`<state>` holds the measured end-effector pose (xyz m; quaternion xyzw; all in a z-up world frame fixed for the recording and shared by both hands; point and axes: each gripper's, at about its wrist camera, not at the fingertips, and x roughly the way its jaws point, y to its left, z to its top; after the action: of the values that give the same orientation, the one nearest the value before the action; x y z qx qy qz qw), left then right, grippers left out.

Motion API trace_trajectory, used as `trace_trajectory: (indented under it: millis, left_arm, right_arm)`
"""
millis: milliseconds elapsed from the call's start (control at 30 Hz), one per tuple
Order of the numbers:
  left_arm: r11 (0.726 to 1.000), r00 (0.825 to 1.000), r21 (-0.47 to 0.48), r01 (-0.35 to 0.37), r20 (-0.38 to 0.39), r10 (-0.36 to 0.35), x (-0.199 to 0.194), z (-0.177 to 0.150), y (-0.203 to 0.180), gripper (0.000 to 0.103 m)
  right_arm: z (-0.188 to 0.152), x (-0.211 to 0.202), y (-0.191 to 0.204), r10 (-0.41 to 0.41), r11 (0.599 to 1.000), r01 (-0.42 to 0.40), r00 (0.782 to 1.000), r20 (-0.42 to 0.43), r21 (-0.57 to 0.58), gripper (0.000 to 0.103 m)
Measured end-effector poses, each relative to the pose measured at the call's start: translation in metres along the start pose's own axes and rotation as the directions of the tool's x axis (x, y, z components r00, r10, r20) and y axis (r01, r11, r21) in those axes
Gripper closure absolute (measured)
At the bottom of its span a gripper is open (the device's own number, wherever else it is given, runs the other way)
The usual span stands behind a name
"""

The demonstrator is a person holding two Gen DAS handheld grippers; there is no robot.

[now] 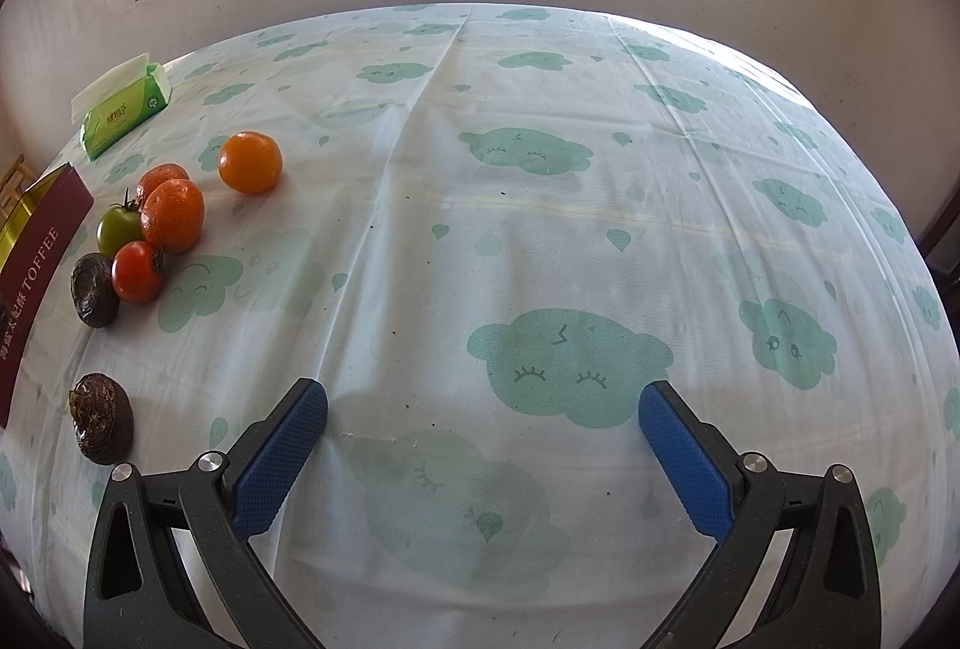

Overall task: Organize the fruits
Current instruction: 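Carry the water chestnut with the left gripper over the tin tray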

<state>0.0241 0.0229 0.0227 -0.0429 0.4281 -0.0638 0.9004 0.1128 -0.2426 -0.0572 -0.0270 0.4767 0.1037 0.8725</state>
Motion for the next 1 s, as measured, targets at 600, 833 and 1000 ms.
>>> trace_trajectory:
  millis: [600, 833, 1000]
  left_arm:
    - [0.959, 0.978, -0.194, -0.208, -0.013, 0.210, -0.022, 0.001, 0.117, 0.071]
    - [0.931, 0.965, -0.257, -0.260, -0.064, 0.252, -0.014, -0.010, 0.156, 0.071]
    - [0.918, 0.961, -0.283, -0.277, -0.104, 0.257, -0.006, -0.015, 0.172, 0.071]
  right_arm:
    - [0.000, 0.000, 0.000, 0.000, 1.000, 0.000, 1.000, 0.000, 0.000, 0.000]
    - [0.000, 0.000, 0.000, 0.000, 1.000, 0.000, 1.000, 0.000, 0.000, 0.000]
    - [0.000, 0.000, 0.000, 0.000, 1.000, 0.000, 1.000, 0.000, 0.000, 0.000]
